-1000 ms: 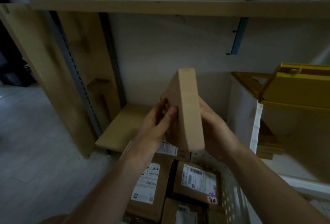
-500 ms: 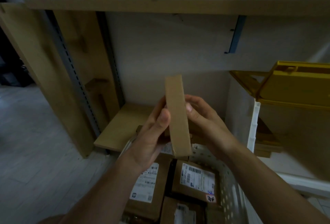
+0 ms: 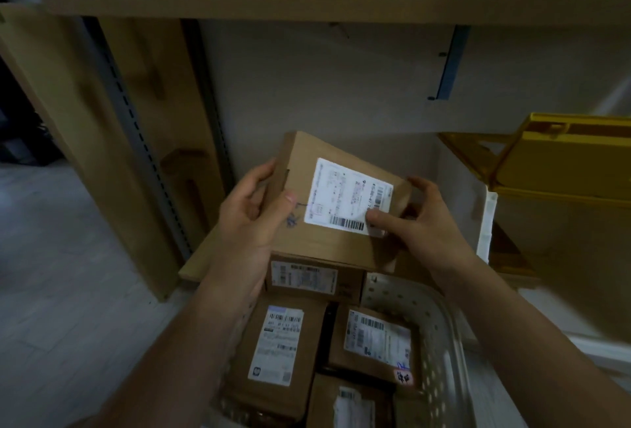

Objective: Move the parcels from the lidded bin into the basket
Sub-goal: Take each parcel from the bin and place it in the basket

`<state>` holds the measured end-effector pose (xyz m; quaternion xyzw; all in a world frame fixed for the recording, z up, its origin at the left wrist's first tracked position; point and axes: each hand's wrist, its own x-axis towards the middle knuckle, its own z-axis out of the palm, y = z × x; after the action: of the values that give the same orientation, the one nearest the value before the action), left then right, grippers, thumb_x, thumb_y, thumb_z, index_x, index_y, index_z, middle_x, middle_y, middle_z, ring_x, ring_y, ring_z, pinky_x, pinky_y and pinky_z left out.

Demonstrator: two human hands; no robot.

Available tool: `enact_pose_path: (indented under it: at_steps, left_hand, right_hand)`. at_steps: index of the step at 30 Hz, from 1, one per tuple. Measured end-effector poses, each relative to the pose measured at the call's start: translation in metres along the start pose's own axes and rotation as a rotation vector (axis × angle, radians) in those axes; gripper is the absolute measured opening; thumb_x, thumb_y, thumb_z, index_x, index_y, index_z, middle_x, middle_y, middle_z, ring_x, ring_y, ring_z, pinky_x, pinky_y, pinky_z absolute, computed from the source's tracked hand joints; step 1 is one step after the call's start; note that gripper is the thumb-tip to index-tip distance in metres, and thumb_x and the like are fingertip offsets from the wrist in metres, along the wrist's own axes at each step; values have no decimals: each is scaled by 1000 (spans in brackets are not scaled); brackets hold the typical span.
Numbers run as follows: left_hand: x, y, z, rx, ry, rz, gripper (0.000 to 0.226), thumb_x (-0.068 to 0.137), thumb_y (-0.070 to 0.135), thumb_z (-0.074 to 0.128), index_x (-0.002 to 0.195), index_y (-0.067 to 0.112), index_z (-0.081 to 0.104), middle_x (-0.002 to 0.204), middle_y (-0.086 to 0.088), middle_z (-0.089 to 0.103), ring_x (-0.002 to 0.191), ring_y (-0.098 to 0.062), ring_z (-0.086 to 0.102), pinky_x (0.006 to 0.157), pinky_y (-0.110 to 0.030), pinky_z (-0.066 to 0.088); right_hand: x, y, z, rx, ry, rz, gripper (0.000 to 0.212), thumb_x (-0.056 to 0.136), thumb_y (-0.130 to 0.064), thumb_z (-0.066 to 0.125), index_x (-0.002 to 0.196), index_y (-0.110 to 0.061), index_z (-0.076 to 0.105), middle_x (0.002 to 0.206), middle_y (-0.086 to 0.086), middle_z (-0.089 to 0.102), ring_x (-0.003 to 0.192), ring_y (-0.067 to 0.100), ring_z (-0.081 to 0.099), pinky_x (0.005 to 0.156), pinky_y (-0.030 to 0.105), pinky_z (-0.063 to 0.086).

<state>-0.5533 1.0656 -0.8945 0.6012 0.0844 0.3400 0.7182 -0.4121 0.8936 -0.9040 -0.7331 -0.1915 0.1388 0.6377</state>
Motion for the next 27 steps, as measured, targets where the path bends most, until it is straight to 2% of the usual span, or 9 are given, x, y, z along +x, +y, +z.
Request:
enact_pose_path:
  at_steps: [3,8,13,16,18,20,23,25,27]
  left_hand:
    - [5,1,-8,199,100,84,36,96,13,66,121,38,60,119,5,74,111,-14,70,95,-43,57]
    - [9,-3,-15,322,144,6,42,99,23,61,139,34,51,116,12,72,102,-2,71,82,-26,60]
    - [8,-3,-9,355,170,-52,45,102,23,57,144,33,45,115,12,72,97,-2,72,84,-32,60]
    - [8,-2,-7,233,193,-68,58,104,17,53,151,43,32,116,7,72,99,-7,73,80,-31,62]
    - [10,-1,-8,99,210,-90,66,105,14,51,152,52,25,130,5,67,110,-12,70,90,-40,60]
    - [13,2,-11,33,195,-111,72,102,13,55,152,55,23,135,5,64,114,-15,69,95,-46,57]
    - [12,6,-11,62,115,-109,76,94,10,64,151,48,30,128,7,67,110,-13,70,90,-41,59]
    - [11,6,-12,96,96,-121,59,94,9,64,143,34,42,119,2,71,106,-15,72,84,-40,60]
    - [11,6,-14,159,111,-141,34,95,14,64,127,18,52,107,-3,72,99,-20,73,81,-41,61]
  right_hand:
    - [1,0,-3,36,68,-51,68,78,-21,85,131,-32,43,118,-1,65,105,19,67,84,38,61]
    - [2,-1,-2,135,182,-130,46,81,-19,82,118,-22,54,113,1,70,102,18,70,72,27,53]
    - [4,1,-4,149,188,-142,35,81,-18,83,102,-22,55,110,5,69,104,24,69,73,29,52]
    - [-1,-2,-8,105,54,-138,52,80,-15,83,122,-26,54,111,-1,68,104,20,70,74,28,57]
    - [-5,-3,-9,0,-147,-168,80,81,-11,82,145,-38,41,123,-9,63,107,12,68,75,27,60]
    - [-7,-1,-7,13,-228,-197,88,85,-9,78,152,-44,32,130,-11,59,104,8,68,73,25,60]
    - [-6,-4,-4,156,-91,-178,75,89,-10,74,147,-45,42,125,2,61,82,9,69,66,21,55]
    - [-2,-6,-6,271,30,-148,69,87,-9,76,142,-41,47,112,9,63,78,15,63,65,22,53]
    - [1,-9,-9,503,100,-105,57,87,-2,73,132,-28,49,90,8,65,64,14,57,62,26,51]
